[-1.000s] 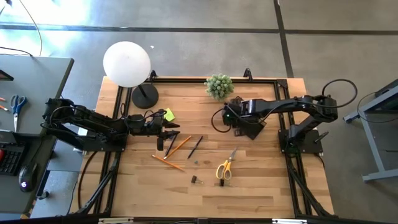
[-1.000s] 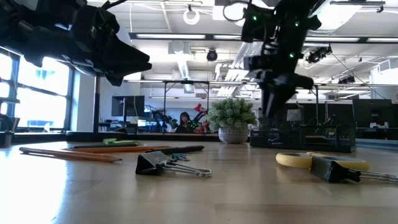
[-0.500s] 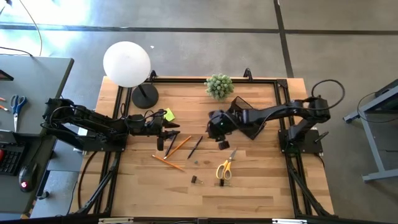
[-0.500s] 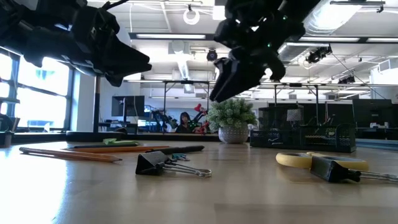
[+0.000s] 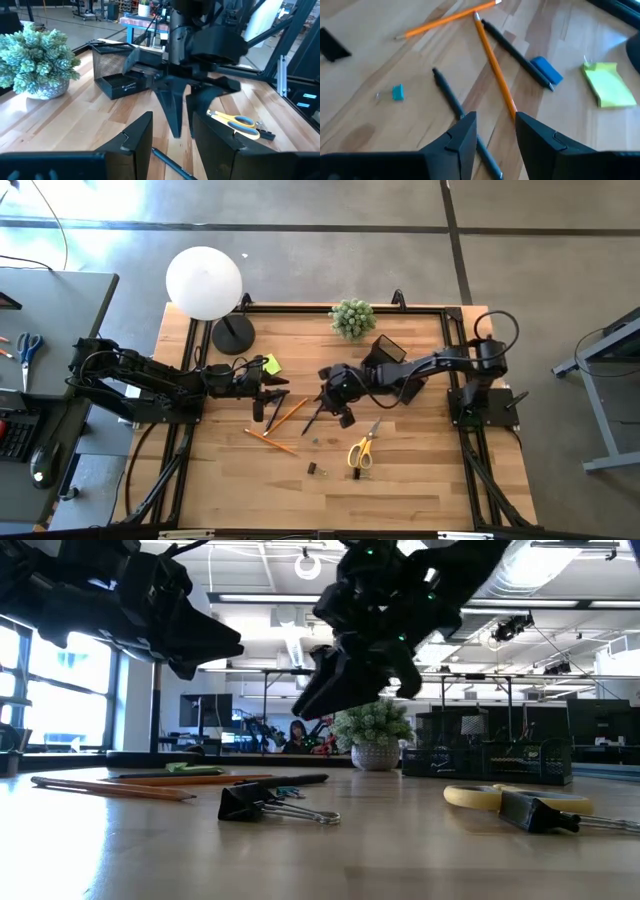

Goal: Pick and place office supplies into organizer
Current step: Put the right black pen into the desk organizer

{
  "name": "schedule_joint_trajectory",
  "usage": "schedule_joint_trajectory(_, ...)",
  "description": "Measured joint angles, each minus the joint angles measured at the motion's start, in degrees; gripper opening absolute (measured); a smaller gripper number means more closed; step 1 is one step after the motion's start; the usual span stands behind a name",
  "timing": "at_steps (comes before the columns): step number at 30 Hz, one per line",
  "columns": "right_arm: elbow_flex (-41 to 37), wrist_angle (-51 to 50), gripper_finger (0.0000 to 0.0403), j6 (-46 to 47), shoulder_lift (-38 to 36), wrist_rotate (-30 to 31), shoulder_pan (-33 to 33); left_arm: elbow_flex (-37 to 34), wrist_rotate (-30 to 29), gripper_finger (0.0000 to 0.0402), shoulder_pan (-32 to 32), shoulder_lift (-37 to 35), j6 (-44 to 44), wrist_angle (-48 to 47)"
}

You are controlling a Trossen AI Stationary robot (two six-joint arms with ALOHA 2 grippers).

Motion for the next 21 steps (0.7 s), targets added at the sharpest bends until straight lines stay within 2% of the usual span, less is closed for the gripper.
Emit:
schedule_joint_trajectory(10, 16.2, -21.5, 0.0128, -2.5, 9.3, 0.0, 0.5, 0.0, 0.3, 0.0129, 0.0, 0.0, 0.0, -1.0)
schedule_joint_trajectory(21, 19.3, -23.6, 0.0128, -7.9, 14.5, 1.0, 2.9, 0.0, 0.5, 0.0129, 0.0, 0.0, 0.3, -1.7)
